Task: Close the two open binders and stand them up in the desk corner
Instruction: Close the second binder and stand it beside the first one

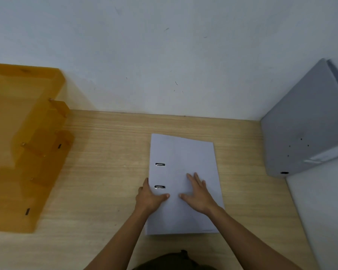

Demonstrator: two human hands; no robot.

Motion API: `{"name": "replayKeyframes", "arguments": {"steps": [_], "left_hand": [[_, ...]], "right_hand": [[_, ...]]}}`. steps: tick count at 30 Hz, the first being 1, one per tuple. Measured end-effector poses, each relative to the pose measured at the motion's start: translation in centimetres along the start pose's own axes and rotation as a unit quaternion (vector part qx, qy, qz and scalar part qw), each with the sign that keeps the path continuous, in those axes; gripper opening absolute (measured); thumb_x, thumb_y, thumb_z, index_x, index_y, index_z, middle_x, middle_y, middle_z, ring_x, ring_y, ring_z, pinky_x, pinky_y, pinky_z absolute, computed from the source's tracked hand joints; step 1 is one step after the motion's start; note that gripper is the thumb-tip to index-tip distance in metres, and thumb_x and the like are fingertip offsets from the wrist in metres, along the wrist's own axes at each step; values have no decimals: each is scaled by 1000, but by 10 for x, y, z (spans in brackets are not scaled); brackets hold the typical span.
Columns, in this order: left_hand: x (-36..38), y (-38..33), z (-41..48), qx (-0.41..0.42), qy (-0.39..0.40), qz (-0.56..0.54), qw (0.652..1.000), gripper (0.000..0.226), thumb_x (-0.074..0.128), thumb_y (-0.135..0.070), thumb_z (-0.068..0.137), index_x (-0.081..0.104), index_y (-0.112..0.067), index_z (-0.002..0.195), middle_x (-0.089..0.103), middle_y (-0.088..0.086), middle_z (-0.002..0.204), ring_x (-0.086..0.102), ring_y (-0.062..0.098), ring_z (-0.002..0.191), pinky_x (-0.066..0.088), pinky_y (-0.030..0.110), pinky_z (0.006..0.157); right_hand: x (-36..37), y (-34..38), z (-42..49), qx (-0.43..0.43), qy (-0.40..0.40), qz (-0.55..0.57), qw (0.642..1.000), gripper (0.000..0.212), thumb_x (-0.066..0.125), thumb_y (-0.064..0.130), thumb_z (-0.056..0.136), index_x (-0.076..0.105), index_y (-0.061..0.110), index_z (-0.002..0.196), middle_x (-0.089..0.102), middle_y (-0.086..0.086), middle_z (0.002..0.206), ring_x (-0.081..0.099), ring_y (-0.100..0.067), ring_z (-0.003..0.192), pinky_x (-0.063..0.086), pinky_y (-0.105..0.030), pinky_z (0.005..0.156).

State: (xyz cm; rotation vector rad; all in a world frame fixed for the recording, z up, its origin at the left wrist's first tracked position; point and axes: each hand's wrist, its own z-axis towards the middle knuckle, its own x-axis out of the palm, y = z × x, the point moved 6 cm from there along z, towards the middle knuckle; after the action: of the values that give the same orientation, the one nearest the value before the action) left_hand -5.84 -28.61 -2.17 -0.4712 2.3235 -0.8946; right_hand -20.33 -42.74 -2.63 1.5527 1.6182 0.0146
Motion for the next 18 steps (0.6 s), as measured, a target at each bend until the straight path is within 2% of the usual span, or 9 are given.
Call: {"name": "replayKeyframes", "arguments": {"steps": [4, 7, 9, 10, 12, 14, 16, 18], "left_hand": [[-8, 2, 9, -37, 35, -77, 996, 69, 91, -18, 69, 62, -8, 130, 70, 13, 123, 69, 30, 108, 57, 44, 92], [-15, 3, 10, -94, 97, -198, 971, 42, 76, -39, 84, 72, -10, 116, 81, 4, 99, 77, 18, 80, 58, 25, 62], [-19, 1, 10, -102, 146, -245, 953, 46, 60, -53, 91, 74, -13, 108, 80, -4, 79, 74, 8, 60, 52, 18, 50], [-21, -2, 11, -95, 167, -262, 946, 50, 53, -57, 93, 73, -15, 110, 79, -5, 79, 72, 6, 61, 52, 20, 53], [-18, -11, 10, -68, 201, -288, 934, 57, 48, -59, 95, 69, -16, 125, 78, 3, 106, 74, 16, 90, 55, 31, 75], [-9, -33, -1, -24, 250, -315, 915, 57, 52, -57, 95, 64, -16, 134, 72, 10, 126, 69, 28, 115, 53, 42, 96], [5, -59, -15, 8, 294, -326, 898, 57, 56, -57, 93, 62, -20, 136, 68, 11, 133, 65, 29, 122, 53, 43, 101], [19, -83, -29, 13, 317, -312, 895, 59, 58, -61, 91, 62, -24, 136, 68, 12, 133, 65, 30, 122, 57, 40, 94]], "right_hand": [[-4, -5, -5, 47, -43, 52, 997, 83, 56, 47, 97, 11, 22, 162, -7, -3, 171, -6, -28, 157, 11, -47, 125], [-1, 2, -10, 70, -26, 107, 991, 84, 54, 54, 96, 12, 23, 162, -8, -2, 171, -8, -27, 157, 7, -48, 126], [-2, 12, -15, 79, -17, 163, 983, 86, 52, 61, 94, 14, 25, 162, -9, -1, 171, -10, -27, 157, 4, -49, 126], [-4, 17, -17, 82, -15, 186, 979, 88, 51, 64, 92, 13, 27, 162, -10, 0, 171, -11, -26, 157, 4, -51, 126], [-10, 27, -22, 82, -21, 214, 973, 95, 52, 70, 88, 9, 29, 162, -10, 0, 171, -10, -28, 157, 4, -54, 125], [-21, 35, -27, 64, -47, 231, 970, 103, 52, 76, 83, 5, 29, 162, -4, -1, 171, -3, -29, 157, 8, -57, 125], [-38, 40, -35, 46, -74, 272, 958, 106, 50, 81, 80, 6, 29, 162, 7, 1, 171, 9, -24, 156, 14, -53, 124], [-55, 44, -45, 19, -68, 317, 946, 104, 49, 82, 79, 10, 31, 161, 19, 7, 168, 23, -14, 150, 19, -42, 121]]}}
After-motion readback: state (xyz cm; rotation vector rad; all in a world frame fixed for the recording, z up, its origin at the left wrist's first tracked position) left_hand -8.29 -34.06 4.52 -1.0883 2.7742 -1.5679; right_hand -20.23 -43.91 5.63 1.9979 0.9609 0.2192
